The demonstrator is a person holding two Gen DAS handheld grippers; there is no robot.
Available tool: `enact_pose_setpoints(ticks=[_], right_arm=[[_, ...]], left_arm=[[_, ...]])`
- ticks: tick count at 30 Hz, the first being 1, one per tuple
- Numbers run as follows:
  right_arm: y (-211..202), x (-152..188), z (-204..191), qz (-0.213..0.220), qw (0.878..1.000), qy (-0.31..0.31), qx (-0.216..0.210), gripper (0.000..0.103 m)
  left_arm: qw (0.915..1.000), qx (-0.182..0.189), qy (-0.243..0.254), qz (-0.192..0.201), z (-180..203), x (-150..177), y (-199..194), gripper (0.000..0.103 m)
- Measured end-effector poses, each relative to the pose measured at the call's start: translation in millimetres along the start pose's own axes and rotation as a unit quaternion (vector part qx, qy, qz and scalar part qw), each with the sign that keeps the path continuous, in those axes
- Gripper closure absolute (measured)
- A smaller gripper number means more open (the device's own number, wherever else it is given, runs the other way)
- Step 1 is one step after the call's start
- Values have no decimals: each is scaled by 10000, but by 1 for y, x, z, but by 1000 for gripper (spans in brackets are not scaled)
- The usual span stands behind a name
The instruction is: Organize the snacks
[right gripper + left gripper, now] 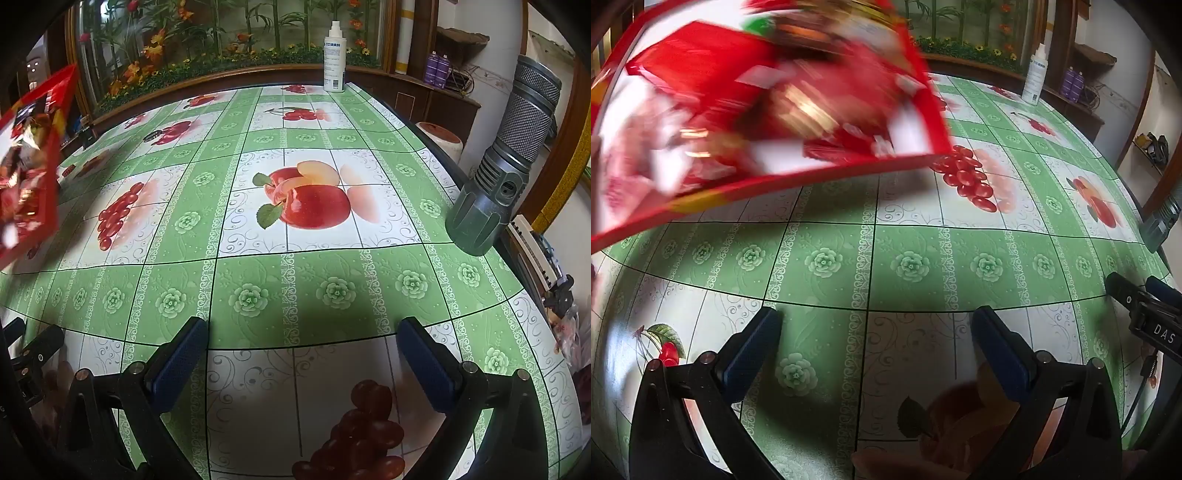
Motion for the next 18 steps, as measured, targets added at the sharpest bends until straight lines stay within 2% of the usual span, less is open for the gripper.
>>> enact_pose_setpoints(ticks=[18], right_arm=[[0, 0, 0, 4, 10000, 0, -1, 0]], left_arm=[[10000, 5, 17, -7, -1, 0, -1, 0]])
Point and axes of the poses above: each gripper's, at about its wrist camera, not at the fingertips, and y roughly the way its jaws point, z to its right, x to its underside, the point moved 2 cm from there along y, roughly the way its jaws point, and after that the axes turned 12 degrees about -z, right-handed, at the moved point
